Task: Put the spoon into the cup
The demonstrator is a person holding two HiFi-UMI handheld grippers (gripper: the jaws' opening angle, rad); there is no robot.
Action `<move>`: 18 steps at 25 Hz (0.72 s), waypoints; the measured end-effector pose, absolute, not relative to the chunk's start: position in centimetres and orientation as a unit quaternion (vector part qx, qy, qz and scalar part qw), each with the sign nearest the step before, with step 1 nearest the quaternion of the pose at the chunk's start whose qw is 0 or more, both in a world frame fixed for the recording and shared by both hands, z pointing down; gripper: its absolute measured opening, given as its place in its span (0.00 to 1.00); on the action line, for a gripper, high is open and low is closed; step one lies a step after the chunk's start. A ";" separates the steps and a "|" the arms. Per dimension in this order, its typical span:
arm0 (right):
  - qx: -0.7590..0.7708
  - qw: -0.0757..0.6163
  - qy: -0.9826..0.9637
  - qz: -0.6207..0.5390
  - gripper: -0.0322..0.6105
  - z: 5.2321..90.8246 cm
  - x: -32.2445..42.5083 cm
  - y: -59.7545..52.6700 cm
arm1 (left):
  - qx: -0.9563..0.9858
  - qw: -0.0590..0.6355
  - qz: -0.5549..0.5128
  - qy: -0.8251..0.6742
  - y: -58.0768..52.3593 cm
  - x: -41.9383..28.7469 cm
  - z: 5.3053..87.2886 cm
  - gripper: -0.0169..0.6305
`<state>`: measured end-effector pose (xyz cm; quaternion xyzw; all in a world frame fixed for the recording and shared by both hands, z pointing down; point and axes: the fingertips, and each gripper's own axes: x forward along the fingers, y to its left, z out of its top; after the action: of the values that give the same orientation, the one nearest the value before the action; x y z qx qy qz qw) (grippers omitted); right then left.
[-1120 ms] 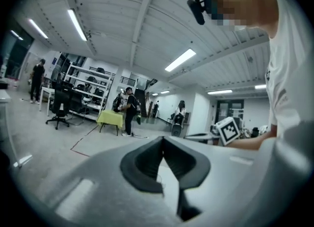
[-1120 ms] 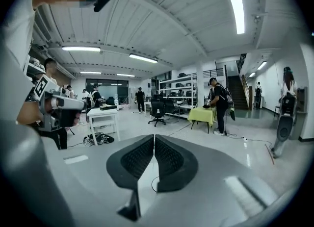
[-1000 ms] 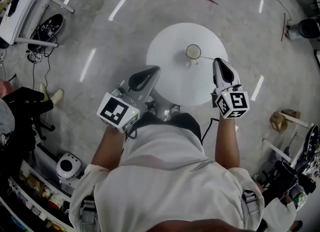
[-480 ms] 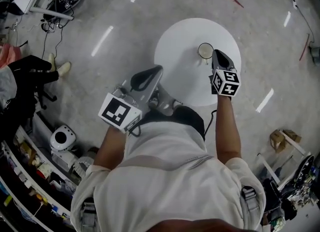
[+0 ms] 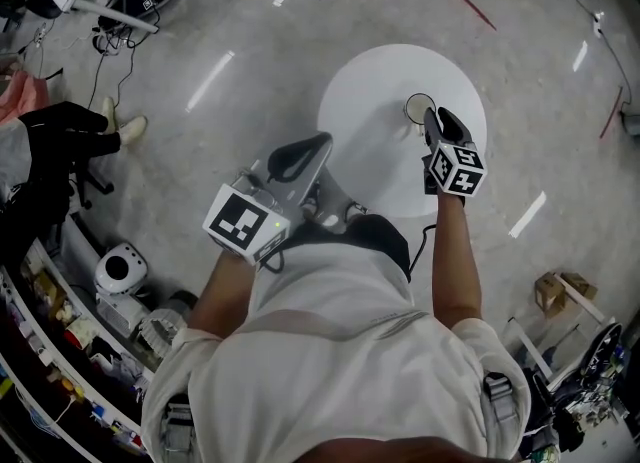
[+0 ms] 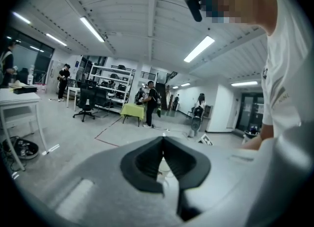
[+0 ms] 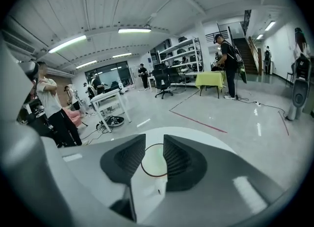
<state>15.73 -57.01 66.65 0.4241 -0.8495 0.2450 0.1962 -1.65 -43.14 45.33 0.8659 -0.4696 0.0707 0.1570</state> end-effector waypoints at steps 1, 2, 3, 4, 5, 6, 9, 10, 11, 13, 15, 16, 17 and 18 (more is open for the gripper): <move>0.427 0.190 -0.851 0.240 0.23 66.0 15.7 -56.9 | 0.868 0.155 0.070 -0.467 -43.0 -1.8 45.2 0.03; 0.431 0.183 -0.852 0.234 0.23 65.1 15.6 -56.8 | 0.869 0.153 0.069 -0.466 -42.8 -2.0 45.0 0.03; 0.436 0.175 -0.853 0.227 0.23 64.1 15.6 -56.7 | 0.870 0.151 0.068 -0.464 -42.6 -2.3 44.8 0.03; 0.440 0.167 -0.855 0.219 0.23 63.0 15.6 -56.4 | 0.872 0.148 0.067 -0.462 -42.4 -2.4 44.5 0.03; 0.444 0.160 -0.856 0.210 0.21 61.7 15.7 -56.1 | 0.874 0.144 0.065 -0.460 -42.3 -2.5 44.1 0.03; 0.448 0.152 -0.858 0.201 0.19 60.3 15.8 -55.8 | 0.877 0.139 0.063 -0.456 -42.1 -2.5 43.6 0.03; 0.456 0.128 -0.864 0.171 0.06 55.7 16.2 -54.3 | 0.888 0.120 0.051 -0.441 -41.7 -2.1 41.7 0.03; 0.456 0.120 -0.866 0.164 0.06 54.2 16.2 -53.7 | 0.892 0.113 0.047 -0.434 -41.6 -2.0 41.0 0.03; 0.456 0.112 -0.868 0.160 0.06 52.8 16.3 -53.0 | 0.896 0.107 0.043 -0.428 -41.5 -1.8 40.3 0.03; 0.457 0.098 -0.871 0.151 0.06 50.3 16.7 -51.7 | 0.903 0.095 0.038 -0.417 -41.2 -1.1 39.1 0.03; 0.462 0.084 -0.872 0.140 0.06 47.8 17.4 -50.2 | 0.910 0.082 0.034 -0.405 -40.9 -0.4 38.0 0.03; 0.464 0.077 -0.872 0.134 0.05 46.6 17.6 -49.4 | 0.913 0.077 0.031 -0.399 -40.7 -0.3 37.5 0.03; 0.467 0.071 -0.872 0.128 0.05 45.4 17.7 -48.6 | 0.916 0.072 0.028 -0.394 -40.5 -0.2 37.0 0.03; 0.468 0.065 -0.873 0.121 0.05 44.2 17.7 -47.7 | 0.918 0.066 0.025 -0.389 -40.2 -0.2 36.5 0.03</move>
<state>17.68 -47.72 44.25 0.4685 -0.8727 0.1213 0.0645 -0.16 -40.23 36.48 0.9184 -0.3892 0.0255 0.0664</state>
